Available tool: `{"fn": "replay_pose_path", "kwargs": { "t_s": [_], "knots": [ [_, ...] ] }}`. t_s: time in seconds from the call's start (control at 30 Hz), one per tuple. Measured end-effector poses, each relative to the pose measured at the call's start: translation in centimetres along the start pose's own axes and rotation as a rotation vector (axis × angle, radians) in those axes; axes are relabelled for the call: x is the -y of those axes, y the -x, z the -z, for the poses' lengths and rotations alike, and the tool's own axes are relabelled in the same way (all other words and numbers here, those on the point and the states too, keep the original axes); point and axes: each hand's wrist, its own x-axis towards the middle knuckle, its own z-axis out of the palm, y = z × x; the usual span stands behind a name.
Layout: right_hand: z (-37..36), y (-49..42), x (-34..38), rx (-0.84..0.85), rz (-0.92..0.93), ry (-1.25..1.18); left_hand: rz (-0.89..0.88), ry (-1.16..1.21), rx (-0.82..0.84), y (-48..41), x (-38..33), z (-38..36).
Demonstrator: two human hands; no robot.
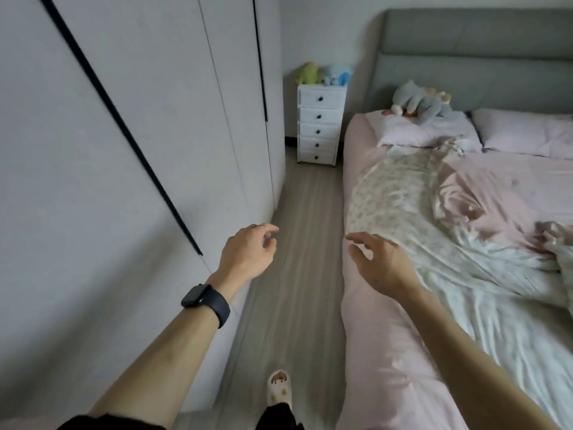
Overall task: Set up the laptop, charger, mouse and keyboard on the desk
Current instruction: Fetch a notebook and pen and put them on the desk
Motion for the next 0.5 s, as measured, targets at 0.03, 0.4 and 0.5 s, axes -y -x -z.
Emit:
{"fn": "replay_pose_path", "kwargs": {
  "t_s": [0.03,0.4,0.5],
  "knots": [
    [0.0,-3.2,-0.1,0.01,-0.022,0.005,-0.007,0.022,0.018,-3.8,-0.1,-0.1],
    [3.4,-30.0,-4.0,-0.029,-0.156,0.001,-0.146,0.017,0.139,-35.0,-5.7,-2.3],
    [3.8,-38.4,-6.5,-0.045,-0.15,-0.016,-0.142,0.003,0.146,-43.4,-6.4,-3.8]
  ]
}}
